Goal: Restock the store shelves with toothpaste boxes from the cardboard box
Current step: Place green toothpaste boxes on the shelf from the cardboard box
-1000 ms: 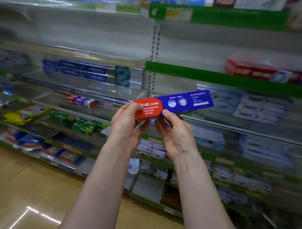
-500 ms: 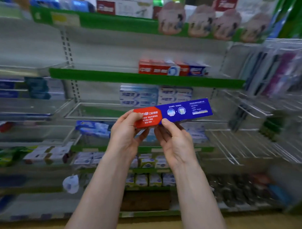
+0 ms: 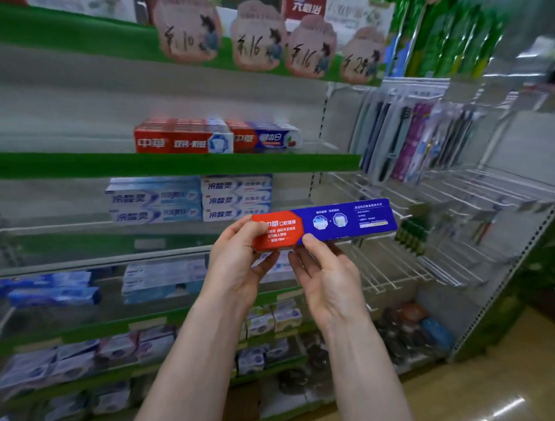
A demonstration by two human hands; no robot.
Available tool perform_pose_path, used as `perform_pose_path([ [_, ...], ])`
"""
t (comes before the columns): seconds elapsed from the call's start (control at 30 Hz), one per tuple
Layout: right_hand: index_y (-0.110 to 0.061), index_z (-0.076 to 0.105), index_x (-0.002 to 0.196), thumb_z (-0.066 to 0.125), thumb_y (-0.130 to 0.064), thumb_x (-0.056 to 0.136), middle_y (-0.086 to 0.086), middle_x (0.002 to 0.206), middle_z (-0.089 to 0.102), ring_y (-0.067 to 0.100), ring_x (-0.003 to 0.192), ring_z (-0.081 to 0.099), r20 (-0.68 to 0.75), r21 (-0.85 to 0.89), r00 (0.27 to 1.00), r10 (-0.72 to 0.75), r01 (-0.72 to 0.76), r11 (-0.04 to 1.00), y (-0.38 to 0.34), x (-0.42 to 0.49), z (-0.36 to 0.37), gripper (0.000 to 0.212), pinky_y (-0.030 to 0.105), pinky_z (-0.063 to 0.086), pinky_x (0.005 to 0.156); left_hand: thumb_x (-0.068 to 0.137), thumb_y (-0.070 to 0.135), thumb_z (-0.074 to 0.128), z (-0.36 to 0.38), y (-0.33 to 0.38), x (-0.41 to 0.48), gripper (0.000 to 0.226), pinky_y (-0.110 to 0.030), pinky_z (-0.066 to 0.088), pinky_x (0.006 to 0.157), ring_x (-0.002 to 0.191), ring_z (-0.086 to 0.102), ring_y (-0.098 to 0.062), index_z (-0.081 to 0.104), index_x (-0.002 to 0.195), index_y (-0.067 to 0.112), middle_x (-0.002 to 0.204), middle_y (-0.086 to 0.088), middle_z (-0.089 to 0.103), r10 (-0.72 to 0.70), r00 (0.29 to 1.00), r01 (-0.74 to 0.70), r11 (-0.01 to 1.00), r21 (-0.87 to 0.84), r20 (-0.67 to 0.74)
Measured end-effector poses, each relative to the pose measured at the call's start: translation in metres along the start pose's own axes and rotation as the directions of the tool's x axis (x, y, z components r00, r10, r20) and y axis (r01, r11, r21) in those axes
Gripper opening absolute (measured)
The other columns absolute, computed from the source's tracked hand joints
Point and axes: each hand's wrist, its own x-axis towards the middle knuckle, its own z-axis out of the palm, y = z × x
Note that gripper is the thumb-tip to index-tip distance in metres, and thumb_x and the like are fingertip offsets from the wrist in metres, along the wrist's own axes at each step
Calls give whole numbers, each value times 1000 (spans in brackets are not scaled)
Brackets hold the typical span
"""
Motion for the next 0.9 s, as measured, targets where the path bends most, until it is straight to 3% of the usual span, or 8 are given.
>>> perform_pose_path([
  [0.13, -11, 56, 107, 66, -6, 85, 13, 107, 69, 22, 99, 68, -29, -20, 999, -45, 44, 999, -22, 45, -5, 24, 31, 55, 78, 86, 10, 63, 36, -11, 39, 21, -29, 53, 67, 91, 62, -19, 55, 105, 15, 95, -8, 64, -41, 998, 41, 999, -19, 42],
  [0.47, -11, 58, 103, 65, -3, 85, 10, 99, 70, 19, 91, 69, 6, 1, 995, -96, 96, 995, -45, 128, 1, 21, 29, 54, 74, 86, 10, 62, 79, -14, 114, 30, -30, 52, 68, 93, 62, -20, 54, 115, 14, 102, -9, 64, -11, 994, 16, 999, -52, 104],
  [0.63, -10, 58, 107, 65, -3, 85, 11, 101, 70, 19, 92, 69, 95, 11, 993, -71, 71, 997, -50, 161, 11, 24, 29, 55, 73, 85, 9, 61, 89, -3, 141, 40, -24, 55, 56, 85, 62, -16, 55, 125, 12, 99, -8, 64, 61, 994, -56, 997, -53, 93],
  [0.9, -13, 58, 109, 62, -6, 86, 3, 92, 74, 15, 86, 71, 345, -42, 938, -22, 39, 998, -89, 225, 17, 24, 32, 54, 80, 87, 8, 60, 120, 28, 179, 28, -30, 51, 64, 91, 64, -21, 56, 112, 20, 102, -7, 66, 257, 966, -256, 966, 16, -31],
])
